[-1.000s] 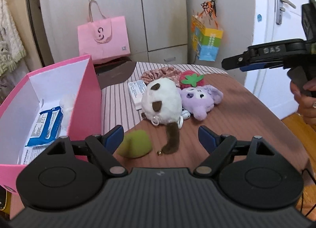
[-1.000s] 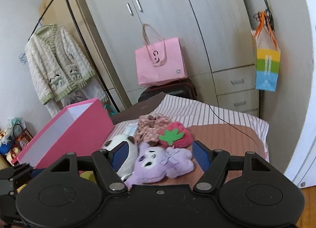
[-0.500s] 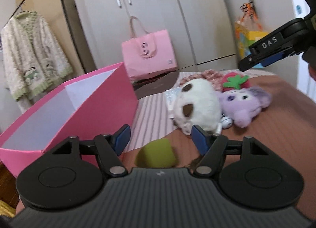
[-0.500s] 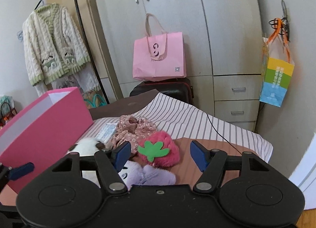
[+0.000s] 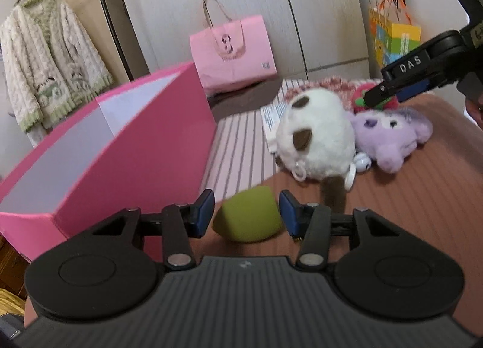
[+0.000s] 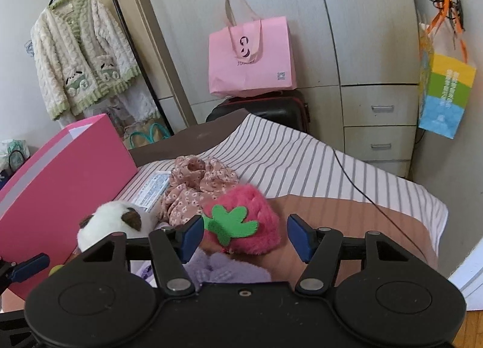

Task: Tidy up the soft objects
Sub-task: 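Grasp green sponge with left tool while right tool grasps strawberry plush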

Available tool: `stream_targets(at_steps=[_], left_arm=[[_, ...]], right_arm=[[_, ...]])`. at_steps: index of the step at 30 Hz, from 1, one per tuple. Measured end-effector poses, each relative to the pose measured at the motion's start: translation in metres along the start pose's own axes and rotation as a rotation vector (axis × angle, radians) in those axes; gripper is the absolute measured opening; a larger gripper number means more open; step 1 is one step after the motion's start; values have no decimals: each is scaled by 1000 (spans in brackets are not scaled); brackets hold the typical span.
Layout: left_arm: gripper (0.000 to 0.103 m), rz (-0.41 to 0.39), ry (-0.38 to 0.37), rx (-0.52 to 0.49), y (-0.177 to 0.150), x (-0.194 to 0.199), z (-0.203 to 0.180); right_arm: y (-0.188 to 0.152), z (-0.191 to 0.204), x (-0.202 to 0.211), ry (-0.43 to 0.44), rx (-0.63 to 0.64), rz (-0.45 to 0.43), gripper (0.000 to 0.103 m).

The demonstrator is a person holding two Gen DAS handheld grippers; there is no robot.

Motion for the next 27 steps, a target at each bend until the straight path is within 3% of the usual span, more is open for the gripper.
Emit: stream_targets(at_steps=[4, 7, 8, 9, 11, 12, 19, 27], left_arm=[[58, 21, -13, 7, -6, -7, -1], [58, 16, -11, 2, -8, -10, 0], [58, 12, -14, 7, -8, -9, 0], [58, 12, -16, 10, -7, -8, 0], [45, 0, -1, 8, -6, -7, 1], [43, -10, 12, -3, -6, -7, 2], [42, -22, -5, -2, -5, -4, 4], [42, -39, -36, 15, -1, 9, 4]], right_arm=[[-6, -1, -11, 45, -34, 20, 67], [-9, -2, -13, 43, -41, -3, 67], [-9, -1, -13, 34, -26, -10, 65], [-10, 0, -13, 22, -3, -11, 54], [-9, 4, -11, -9, 43, -17, 51], [-8, 5, -8, -16, 53, -29, 49], [-4, 9, 14, -115, 122, -95, 49], [-27, 12, 42, -187, 64, -103, 49]])
Point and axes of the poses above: each gripper's, at about its wrist camera, not at the fingertips, and x roughly against the way its jaws point, z to its left, y to its top, the point moved 8 cm from there along -x, roughly the way its jaws point, and after that the axes turned 5 degrees about x, right-handed, at the moved point
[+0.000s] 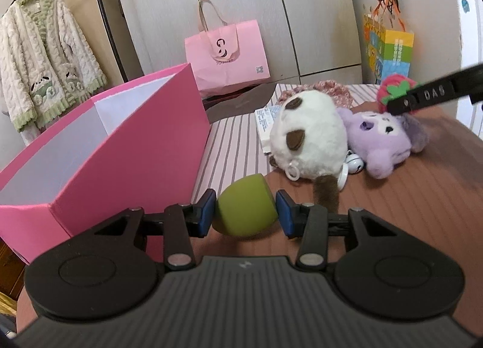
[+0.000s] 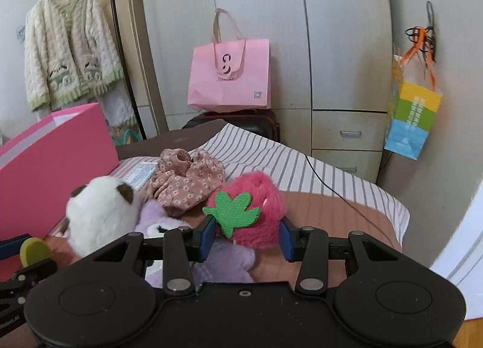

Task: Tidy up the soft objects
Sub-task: 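Grasp green sponge with left tool while right tool grasps strawberry plush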

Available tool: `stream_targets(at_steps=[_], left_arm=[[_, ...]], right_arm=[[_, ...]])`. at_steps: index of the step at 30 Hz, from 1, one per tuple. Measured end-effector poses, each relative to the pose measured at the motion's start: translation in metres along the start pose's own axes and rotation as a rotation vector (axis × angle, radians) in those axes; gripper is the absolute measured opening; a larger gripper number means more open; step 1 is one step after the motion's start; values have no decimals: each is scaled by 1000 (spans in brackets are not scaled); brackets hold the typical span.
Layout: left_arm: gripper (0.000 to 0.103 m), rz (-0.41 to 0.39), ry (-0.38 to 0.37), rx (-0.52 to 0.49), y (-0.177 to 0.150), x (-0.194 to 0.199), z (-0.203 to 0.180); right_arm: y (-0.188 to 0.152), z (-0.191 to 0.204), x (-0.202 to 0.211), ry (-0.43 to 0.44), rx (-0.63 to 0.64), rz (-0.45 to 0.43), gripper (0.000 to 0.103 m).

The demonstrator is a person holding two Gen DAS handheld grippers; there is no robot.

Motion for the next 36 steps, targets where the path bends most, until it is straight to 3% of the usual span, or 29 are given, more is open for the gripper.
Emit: stream_targets(at_steps=[15, 27, 33, 36], left_arm=[[42, 18, -97, 93, 4, 19, 7], [42, 86, -190, 172, -6, 29, 16], [42, 121, -237, 191, -11, 37, 19], [42, 151, -299, 213, -15, 46, 21]], right_arm=[[-9, -6, 40, -180, 39, -51, 49], [-30, 12, 75, -186, 25, -7, 49], [-40, 35, 89, -149, 34, 27, 49], [-49, 52, 94, -116, 43, 62, 49]])
Point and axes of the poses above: each gripper's, at about its wrist camera, not at the fingertips, and x roughly against the way its jaws point, z to its left, y to its top, the point moved 8 cm from there along -x, roughly the way its jaws point, and after that the axes turned 5 degrees about x, right-handed, at the moved point
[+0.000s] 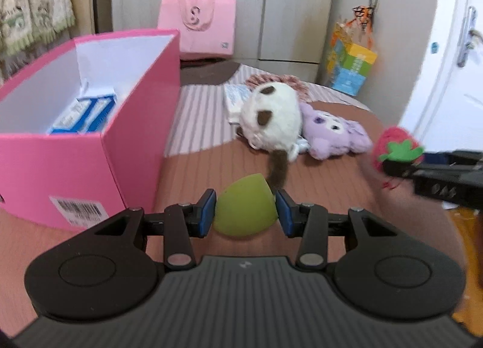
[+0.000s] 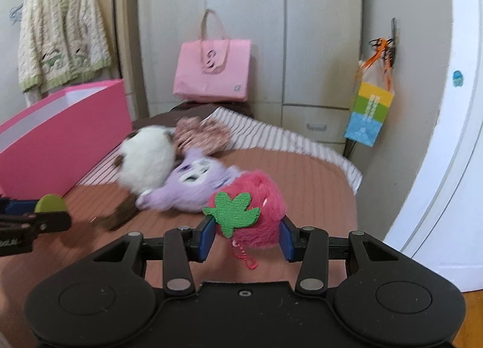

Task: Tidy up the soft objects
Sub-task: 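Grasp green sponge with left tool while right tool grasps strawberry plush, then carry sponge and strawberry plush over the pink box and release both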

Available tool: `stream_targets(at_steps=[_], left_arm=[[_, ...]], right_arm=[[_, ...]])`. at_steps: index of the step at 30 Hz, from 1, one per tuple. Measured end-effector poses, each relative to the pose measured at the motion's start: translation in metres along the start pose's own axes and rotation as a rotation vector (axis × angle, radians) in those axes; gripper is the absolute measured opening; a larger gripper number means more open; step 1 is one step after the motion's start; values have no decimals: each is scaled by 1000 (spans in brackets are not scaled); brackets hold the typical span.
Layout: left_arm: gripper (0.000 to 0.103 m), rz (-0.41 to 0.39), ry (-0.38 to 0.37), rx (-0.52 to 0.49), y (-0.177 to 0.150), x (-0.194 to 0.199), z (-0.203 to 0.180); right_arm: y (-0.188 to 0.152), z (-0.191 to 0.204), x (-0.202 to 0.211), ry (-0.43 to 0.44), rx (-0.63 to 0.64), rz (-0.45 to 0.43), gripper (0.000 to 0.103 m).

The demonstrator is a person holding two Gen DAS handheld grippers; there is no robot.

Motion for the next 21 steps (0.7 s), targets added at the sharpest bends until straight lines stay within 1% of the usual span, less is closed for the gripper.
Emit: stream_targets(at_steps=[4, 7, 11, 16, 18, 21], left_arm=[[42, 47, -62, 11, -11, 10, -1], [42, 61, -79, 5, -18, 17, 0], [42, 89, -99, 8, -27, 24, 5], [42, 105, -97, 15, -33, 32, 17], [42, 96, -94, 25, -32, 38, 23], [42, 93, -86, 13, -30, 46, 30]], right_arm=[[-12, 24, 11, 62, 23, 27, 49], [-17, 41, 23, 87, 53, 25, 49], [-23, 66, 40, 155, 87, 29, 49], [-29, 89, 54, 218, 111, 38, 49], [-30, 97, 59, 233, 119, 40, 49], [-31, 108, 65, 254, 150, 47, 49]])
Point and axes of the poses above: each gripper's, at about its wrist camera, not at the fingertips, and x roughly against the way its jaws point, z to its left, y to its top, the point moved 8 cm from there along -x, roughly the way its jaws point, and after that the axes turned 5 degrees about x, right-handed, at the moved point
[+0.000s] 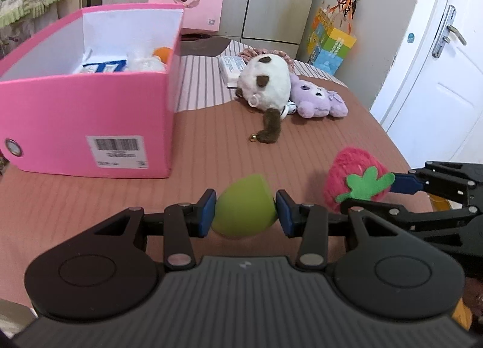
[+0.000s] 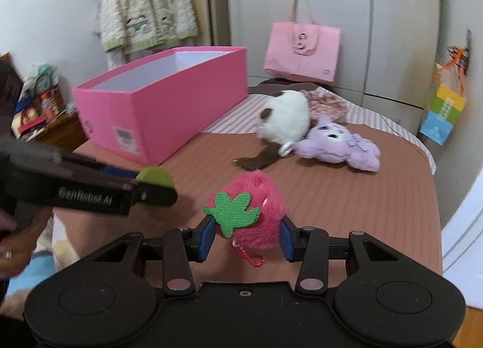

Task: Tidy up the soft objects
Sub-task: 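Carry sponge and strawberry plush over the pink box and release both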

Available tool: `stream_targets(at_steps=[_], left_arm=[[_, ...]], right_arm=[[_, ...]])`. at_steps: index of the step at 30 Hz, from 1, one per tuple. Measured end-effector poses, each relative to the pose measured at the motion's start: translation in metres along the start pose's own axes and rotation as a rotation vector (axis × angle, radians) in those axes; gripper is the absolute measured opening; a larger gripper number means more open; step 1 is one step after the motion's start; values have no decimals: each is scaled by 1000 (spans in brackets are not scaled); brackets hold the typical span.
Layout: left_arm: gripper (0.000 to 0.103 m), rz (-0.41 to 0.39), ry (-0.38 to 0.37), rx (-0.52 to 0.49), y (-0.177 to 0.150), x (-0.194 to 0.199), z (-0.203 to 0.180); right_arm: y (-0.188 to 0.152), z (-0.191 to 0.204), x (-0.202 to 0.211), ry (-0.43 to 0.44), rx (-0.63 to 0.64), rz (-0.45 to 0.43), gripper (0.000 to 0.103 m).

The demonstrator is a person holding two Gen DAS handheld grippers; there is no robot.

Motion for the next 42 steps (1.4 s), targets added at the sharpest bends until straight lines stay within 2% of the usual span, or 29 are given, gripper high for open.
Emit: stream_targets(at_steps=[10, 19, 25, 29, 33, 36, 42], left_arm=[[42, -25, 6, -14, 7, 34, 18], [42, -54, -14, -52, 23, 70, 36], [42, -93, -49, -46, 50, 85, 50], [42, -136, -36, -48, 75, 88, 61], [42, -172, -22, -53, 101, 85, 72], [42, -171, -49, -40, 122, 76, 79], [43, -233, 14, -72, 170, 61, 96]], right_arm=[[19, 32, 17, 159, 5, 33, 49], [50, 62, 26, 236, 17, 32, 49], [81, 79, 24, 236, 67, 4, 49], [106, 82, 19, 242, 84, -44, 49], [133, 80, 7, 247, 87, -100, 49], [153, 77, -5, 257, 83, -133, 49], [195, 64, -30, 210, 71, -192, 49]])
Point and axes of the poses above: each gripper's, at about its wrist camera, not at the fingertips, and x roughly against the way its jaws point, z to its left, y to its top, the point moved 8 cm from there along -x, roughly the way its jaws point, and after that the axes turned 5 degrees about x, right-handed, at the moved point
